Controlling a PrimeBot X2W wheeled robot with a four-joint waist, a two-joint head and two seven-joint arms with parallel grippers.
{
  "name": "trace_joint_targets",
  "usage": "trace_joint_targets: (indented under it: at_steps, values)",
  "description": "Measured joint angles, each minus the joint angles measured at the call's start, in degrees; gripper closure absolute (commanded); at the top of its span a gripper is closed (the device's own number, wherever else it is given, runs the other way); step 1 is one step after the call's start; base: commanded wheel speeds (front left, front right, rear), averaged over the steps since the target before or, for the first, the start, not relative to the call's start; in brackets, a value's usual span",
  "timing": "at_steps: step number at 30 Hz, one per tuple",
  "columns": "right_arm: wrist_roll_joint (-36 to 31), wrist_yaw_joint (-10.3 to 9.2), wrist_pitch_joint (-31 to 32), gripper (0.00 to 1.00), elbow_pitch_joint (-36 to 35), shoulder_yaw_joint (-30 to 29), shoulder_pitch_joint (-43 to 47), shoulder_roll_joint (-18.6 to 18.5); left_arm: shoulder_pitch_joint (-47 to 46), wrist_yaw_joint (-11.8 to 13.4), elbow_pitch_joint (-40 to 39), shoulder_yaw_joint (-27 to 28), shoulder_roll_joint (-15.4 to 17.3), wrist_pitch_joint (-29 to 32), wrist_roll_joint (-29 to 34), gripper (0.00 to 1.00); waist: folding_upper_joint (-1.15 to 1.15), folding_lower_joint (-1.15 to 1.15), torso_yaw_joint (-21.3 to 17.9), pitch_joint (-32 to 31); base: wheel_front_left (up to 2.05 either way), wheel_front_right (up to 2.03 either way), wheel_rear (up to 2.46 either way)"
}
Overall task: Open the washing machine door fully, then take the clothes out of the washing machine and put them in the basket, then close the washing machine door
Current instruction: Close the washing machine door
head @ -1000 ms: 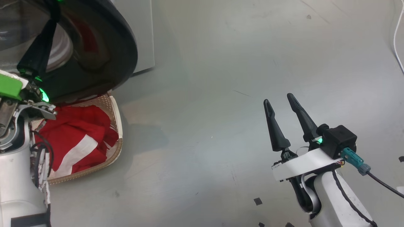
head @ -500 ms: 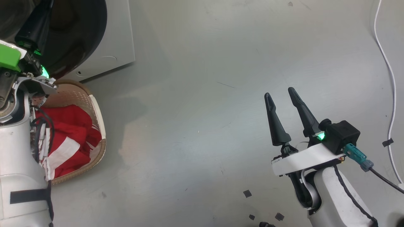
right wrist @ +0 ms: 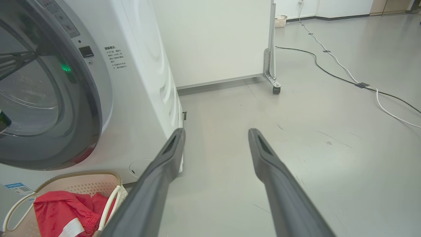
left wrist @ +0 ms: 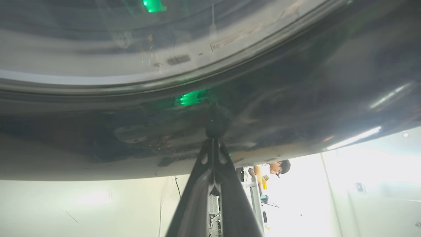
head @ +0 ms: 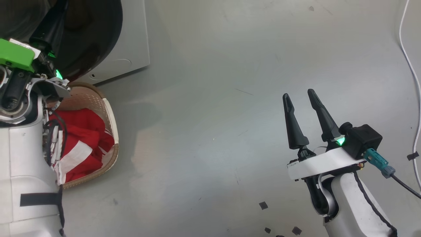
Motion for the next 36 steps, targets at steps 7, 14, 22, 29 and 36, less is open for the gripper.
trace_joint_targets:
  at_steps: [7, 14, 22, 29, 36]
  values:
    - [-0.99, 0.0, 0.0, 0.0, 0.18, -0.78, 0.04, 0.0, 1.45, -0.02, -0.57, 0.11, -1.36, 0.32, -2.19, 1.0, 0.0, 0.0, 2.08, -1.07, 0.0, 0.0, 0.0]
    - [-2.36, 0.09, -0.18, 0.0, 1.03, -1.46, 0.38, -0.01, 8.54, -0.02, -6.35, 1.79, -2.43, 0.21, -6.41, 1.0, 0.0, 0.0, 5.93, -2.95, 0.0, 0.0, 0.0]
    - [-3.25, 0.18, -0.18, 0.0, 2.4, -2.18, 1.78, -0.74, 18.06, -0.02, -9.26, 2.86, -2.96, -0.57, -9.2, 1.0, 0.0, 0.0, 10.33, -5.47, 0.0, 0.0, 0.0]
    - [-4.16, 0.44, -0.18, 0.0, 3.75, -2.32, 3.37, -1.15, 26.07, -0.02, -11.18, 3.13, -3.05, -1.31, -11.37, 0.35, 0.0, 0.0, 13.68, -8.54, 0.0, 0.0, 0.0]
    - [-4.69, 0.65, -0.18, 0.0, 4.93, -2.32, 5.37, -1.48, 32.18, -0.02, -13.21, 2.03, -3.08, -3.54, -12.13, 0.0, 0.0, 0.0, 16.65, -11.89, 0.0, 0.0, 0.0]
